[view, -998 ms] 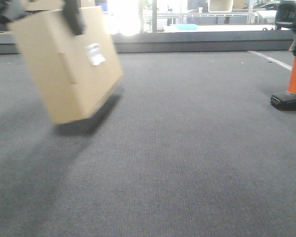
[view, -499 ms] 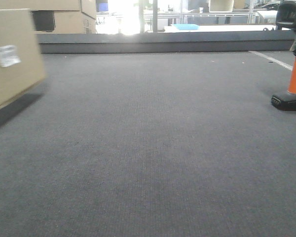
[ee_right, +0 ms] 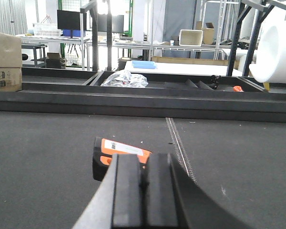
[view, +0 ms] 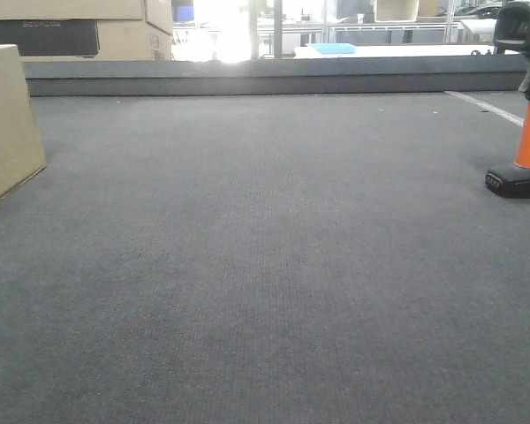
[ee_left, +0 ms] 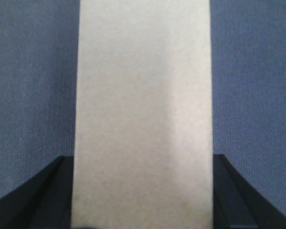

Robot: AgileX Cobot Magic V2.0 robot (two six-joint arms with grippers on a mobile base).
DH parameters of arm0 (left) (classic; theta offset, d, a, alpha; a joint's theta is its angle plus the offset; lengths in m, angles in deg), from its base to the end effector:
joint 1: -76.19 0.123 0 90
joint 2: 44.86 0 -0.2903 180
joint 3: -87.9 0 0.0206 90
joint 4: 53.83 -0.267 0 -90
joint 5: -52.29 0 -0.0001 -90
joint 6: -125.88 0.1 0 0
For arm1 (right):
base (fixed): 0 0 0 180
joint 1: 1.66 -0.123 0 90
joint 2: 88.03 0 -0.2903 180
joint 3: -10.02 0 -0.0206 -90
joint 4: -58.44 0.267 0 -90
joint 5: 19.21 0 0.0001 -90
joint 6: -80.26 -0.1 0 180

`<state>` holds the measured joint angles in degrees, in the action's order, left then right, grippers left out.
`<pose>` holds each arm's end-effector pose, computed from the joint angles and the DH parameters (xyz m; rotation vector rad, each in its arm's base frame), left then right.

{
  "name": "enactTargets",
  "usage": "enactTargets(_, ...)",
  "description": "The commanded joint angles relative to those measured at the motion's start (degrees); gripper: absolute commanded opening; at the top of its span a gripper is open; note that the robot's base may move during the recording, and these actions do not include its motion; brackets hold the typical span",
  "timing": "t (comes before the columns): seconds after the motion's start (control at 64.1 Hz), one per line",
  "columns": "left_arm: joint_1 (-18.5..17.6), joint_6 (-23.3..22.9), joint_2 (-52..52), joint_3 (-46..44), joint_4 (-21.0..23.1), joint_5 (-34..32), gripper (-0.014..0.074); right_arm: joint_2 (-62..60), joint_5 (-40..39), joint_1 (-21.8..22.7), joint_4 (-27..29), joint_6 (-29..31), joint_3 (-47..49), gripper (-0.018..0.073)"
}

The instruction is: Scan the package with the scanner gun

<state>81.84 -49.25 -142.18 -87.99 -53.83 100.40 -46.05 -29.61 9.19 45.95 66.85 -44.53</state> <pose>0.3517 0.0348 0.2920 -0.0178 2.6114 0.0652 0.1496 -0.0247 0.3135 0.1260 1.5032 -0.1069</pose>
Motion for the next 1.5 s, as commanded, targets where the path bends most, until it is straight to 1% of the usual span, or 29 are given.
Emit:
enactTargets(0.0,-0.1,0.0,0.8,2.1,-0.3,1.0,-0.0111,-0.3,-0.3,0.0,-0.3,0.2,-0.2,-0.0168)
enactTargets(0.172,-0.1,0.0,0.9,2.2,-0.6,0.3,-0.0108,-0.3,-0.3,0.0,-0.3,0.2,-0.2,-0.0168)
enactTargets(0.203,-0.1,0.0,0.9,2.2,-0.6,-0.1,-0.0097,-0.3,-0.3,0.0,-0.3,0.2,-0.2,-0.0168)
enactTargets(0.234,-0.1,0.0,0.9,2.2,-0.6,-0.6,-0.0065,-0.3,-0.3,0.0,-0.3,0.2,-0.2,-0.0168)
enactTargets(0.343,-0.1,0.0,0.9,2.2,-0.6,-1.3,0.0114,-0.3,-0.3,0.0,-0.3,0.2,-0.2,-0.0168)
enactTargets(0.405,-0.1,0.0,0.9,2.2,-0.6,-1.4,0.0286,-0.3,-0.3,0.0,-0.3,0.2,-0.2,-0.0168)
enactTargets(0.499,-0.1,-0.3,0.9,2.2,-0.6,-2.2,0.0486,-0.3,-0.3,0.0,-0.3,0.2,-0.2,-0.0168)
enactTargets(0.593,-0.1,-0.6,0.9,2.2,-0.6,-3.0,0.0615,-0.3,-0.3,0.0,-0.3,0.2,-0.2,-0.0168)
enactTargets(0.608,-0.1,-0.6,0.9,2.2,-0.6,-3.1,0.0618,-0.3,-0.3,0.0,-0.3,0.2,-0.2,-0.0168)
enactTargets(0.686,-0.1,-0.7,0.9,2.2,-0.6,-3.5,0.0600,-0.3,-0.3,0.0,-0.3,0.2,-0.2,-0.0168)
enactTargets(0.78,-0.1,-0.8,1.2,2.1,-0.6,-3.9,0.0599,-0.3,-0.3,0.0,-0.3,0.2,-0.2,-0.0168)
enactTargets(0.92,-0.1,-1.0,2.8,-0.1,-0.6,-1.3,0.0599,-0.3,-0.3,0.0,-0.3,0.2,-0.2,-0.0168)
enactTargets(0.983,-0.1,-1.4,4.7,-1.0,-0.6,-0.2,0.0599,-0.3,-0.3,0.0,-0.3,0.2,-0.2,-0.0168)
enactTargets(1.17,-0.1,-3.9,13.3,-1.0,-0.6,-0.1,0.0597,-0.3,-0.3,0.0,-0.3,0.2,-0.2,-0.0168)
enactTargets(1.232,-0.1,-4.1,16.5,-0.6,-0.6,-0.1,0.0568,-0.3,-0.3,0.0,-0.3,0.2,-0.2,-0.0168)
enactTargets(1.294,-0.1,-4.1,19.9,0.0,0.0,0.2,0.0496,-0.3,-0.3,0.0,-0.3,0.2,-0.2,-0.0168)
enactTargets(1.372,-0.1,-4.1,24.0,1.8,0.3,0.3,0.0355,-0.3,-0.3,0.0,-0.3,0.2,-0.2,-0.0168)
enactTargets(1.419,-0.1,-4.1,26.5,3.1,0.3,0.3,0.0230,-0.3,-0.3,0.0,-0.3,0.2,-0.2,-0.0168)
enactTargets(1.466,-0.1,-4.1,28.9,4.3,0.3,0.3,0.0133,-0.3,-0.3,0.0,-0.3,0.2,-0.2,-0.0168)
enactTargets(1.482,-0.1,-4.1,29.9,4.9,0.3,0.3,0.0085,-0.3,-0.3,0.0,-0.3,0.2,-0.2,-0.0168)
